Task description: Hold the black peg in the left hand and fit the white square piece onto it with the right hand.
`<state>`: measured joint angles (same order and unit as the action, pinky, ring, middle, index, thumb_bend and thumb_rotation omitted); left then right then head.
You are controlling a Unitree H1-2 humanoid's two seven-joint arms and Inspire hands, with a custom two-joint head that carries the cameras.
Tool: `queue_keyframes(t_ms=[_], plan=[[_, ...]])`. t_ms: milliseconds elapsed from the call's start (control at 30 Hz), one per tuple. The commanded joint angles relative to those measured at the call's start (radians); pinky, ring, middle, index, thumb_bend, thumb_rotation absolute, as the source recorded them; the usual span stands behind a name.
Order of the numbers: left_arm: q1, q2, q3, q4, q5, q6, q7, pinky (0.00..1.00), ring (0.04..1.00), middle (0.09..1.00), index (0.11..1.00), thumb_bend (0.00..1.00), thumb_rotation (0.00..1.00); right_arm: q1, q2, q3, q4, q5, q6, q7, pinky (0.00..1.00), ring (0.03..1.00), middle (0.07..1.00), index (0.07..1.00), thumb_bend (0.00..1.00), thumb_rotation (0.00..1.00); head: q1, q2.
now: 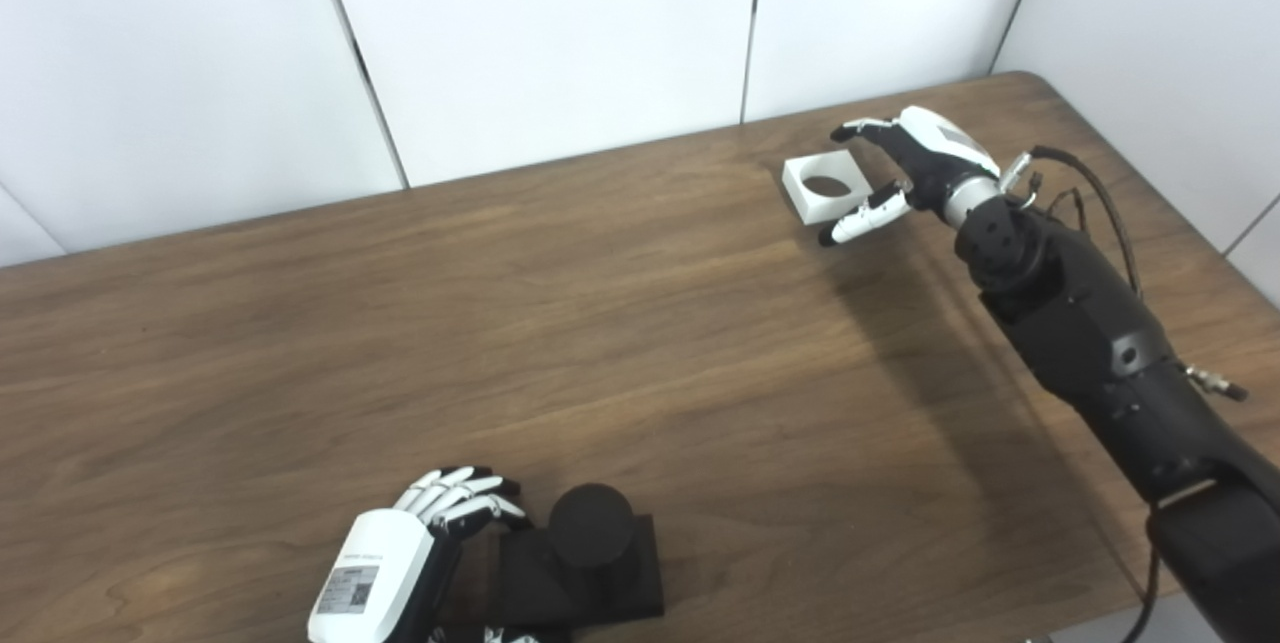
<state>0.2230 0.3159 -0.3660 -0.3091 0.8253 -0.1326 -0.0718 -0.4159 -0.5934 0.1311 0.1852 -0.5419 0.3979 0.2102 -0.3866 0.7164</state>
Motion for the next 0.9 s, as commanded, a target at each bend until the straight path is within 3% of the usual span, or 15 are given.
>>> queue_keyframes(t_ms=[0, 633, 867], plan=[[0.034, 0.038, 0.000, 0.040, 0.016, 0.008, -0.039, 0.86, 0.846, 0.778, 0.488, 0.52, 0.04, -0.066, -0.033, -0.002, 0.003, -0.015, -0.037, -0.014, 0.97, 0.994, 0.932, 0.861, 0.84, 0.24, -0.001, 0.001], [0.047, 0.035, 0.001, 0.013, 0.020, 0.021, -0.055, 0.88, 0.852, 0.777, 0.488, 0.52, 0.04, -0.131, -0.048, 0.052, 0.114, -0.028, -0.045, -0.016, 0.91, 0.981, 0.917, 0.857, 0.83, 0.26, 0.014, 0.004], [0.048, 0.034, -0.001, 0.006, 0.025, 0.025, -0.062, 0.87, 0.849, 0.776, 0.488, 0.52, 0.04, -0.143, -0.036, 0.062, 0.138, -0.025, -0.049, -0.010, 0.94, 0.991, 0.923, 0.871, 0.82, 0.27, 0.015, 0.004]])
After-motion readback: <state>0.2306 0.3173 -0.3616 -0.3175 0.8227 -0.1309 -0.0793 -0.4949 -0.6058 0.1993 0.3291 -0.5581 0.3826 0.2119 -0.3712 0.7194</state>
